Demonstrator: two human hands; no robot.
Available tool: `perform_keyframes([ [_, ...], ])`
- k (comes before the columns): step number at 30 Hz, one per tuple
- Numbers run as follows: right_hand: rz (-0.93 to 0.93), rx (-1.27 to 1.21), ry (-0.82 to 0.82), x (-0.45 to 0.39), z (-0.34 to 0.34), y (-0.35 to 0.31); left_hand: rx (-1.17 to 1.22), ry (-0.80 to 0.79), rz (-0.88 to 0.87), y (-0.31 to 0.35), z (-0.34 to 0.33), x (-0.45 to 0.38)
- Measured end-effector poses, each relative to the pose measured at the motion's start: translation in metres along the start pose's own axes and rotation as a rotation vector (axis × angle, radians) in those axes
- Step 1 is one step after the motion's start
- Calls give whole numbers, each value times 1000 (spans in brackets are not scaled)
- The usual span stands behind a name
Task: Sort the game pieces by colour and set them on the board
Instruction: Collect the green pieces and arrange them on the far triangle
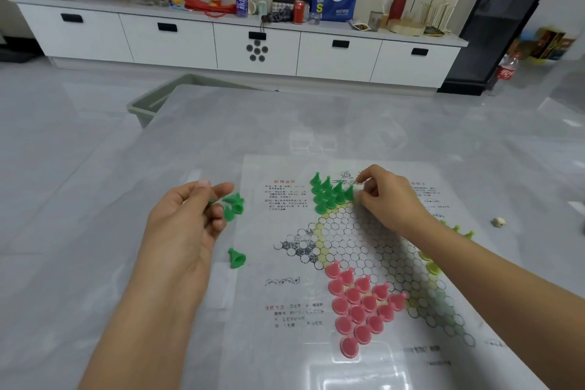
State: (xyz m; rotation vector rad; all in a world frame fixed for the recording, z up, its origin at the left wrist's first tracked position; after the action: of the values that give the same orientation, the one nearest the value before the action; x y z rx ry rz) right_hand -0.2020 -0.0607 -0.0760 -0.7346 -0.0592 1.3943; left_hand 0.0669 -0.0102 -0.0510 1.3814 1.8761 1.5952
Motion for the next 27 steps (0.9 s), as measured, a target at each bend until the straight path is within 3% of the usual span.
perform_keyframes([
  [3, 140, 11, 96, 8, 13, -30, 12, 67, -7, 2, 6, -6],
  [7, 434, -53, -233, 45, 2, -102, -42, 85, -30, 2, 10, -10],
  [10, 420, 3, -360, 67, -20, -135, 80, 40, 56, 2, 9, -11],
  [14, 436, 161, -396, 78, -47, -155, 217, 11, 91, 7, 9, -12],
  [18, 489, 166, -423, 79, -52, -158, 291, -2, 121, 9, 9, -13],
  [22, 298, -42, -416, 62, -32, -137, 306, -29, 105, 11, 10, -12],
  [27, -138, -294, -164, 30, 7, -75, 148, -44, -20, 4, 1, -4],
])
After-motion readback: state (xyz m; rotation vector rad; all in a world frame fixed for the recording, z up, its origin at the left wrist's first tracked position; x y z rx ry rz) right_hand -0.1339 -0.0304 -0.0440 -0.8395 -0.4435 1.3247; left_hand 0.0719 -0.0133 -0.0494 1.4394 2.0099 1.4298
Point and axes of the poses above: each hand's wrist, its own x-axis away from the middle knuckle, its own z-axis out of the back of the hand, y = z × x, the point moved 3 cm from there along -x, towards the middle knuckle, and after that the axes turned 14 degrees about y, right-handed, at the moved point
